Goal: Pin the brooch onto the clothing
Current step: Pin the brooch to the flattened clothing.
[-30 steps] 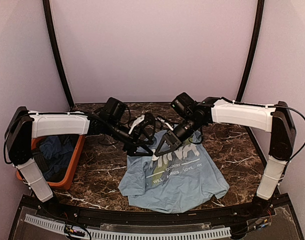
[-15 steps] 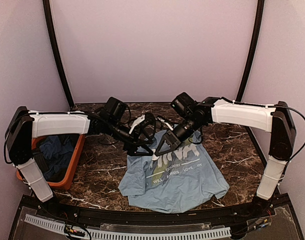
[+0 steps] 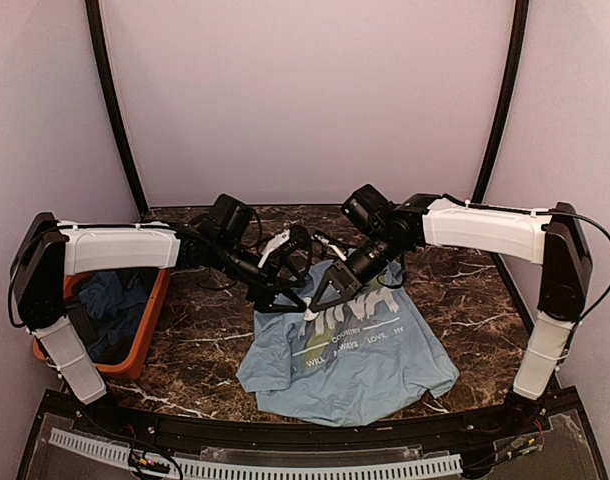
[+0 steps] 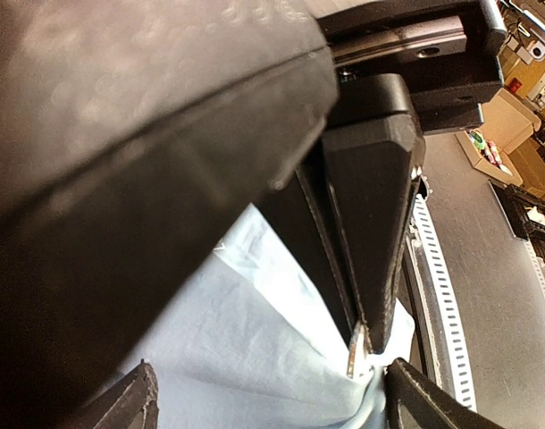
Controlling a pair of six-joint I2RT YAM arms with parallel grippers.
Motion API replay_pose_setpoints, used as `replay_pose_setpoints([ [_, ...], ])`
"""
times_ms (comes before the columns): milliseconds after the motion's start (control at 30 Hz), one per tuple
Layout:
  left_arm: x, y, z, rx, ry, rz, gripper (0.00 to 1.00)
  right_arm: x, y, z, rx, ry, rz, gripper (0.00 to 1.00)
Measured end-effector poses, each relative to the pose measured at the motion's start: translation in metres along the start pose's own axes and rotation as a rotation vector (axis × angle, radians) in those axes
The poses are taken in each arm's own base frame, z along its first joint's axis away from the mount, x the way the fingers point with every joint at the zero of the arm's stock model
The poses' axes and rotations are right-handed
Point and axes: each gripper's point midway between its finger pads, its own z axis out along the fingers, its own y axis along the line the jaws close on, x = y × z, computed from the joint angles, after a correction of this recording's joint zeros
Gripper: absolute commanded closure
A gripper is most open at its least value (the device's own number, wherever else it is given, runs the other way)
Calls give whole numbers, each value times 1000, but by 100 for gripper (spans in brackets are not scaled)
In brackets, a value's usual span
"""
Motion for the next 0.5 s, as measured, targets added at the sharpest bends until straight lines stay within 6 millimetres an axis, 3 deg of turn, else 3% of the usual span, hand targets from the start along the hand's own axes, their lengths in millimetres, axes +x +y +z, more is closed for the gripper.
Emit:
replay_pose_setpoints([
  [500, 0, 3, 1, -5, 1, -5, 11, -2, -3, -1, 24, -2, 8, 100],
])
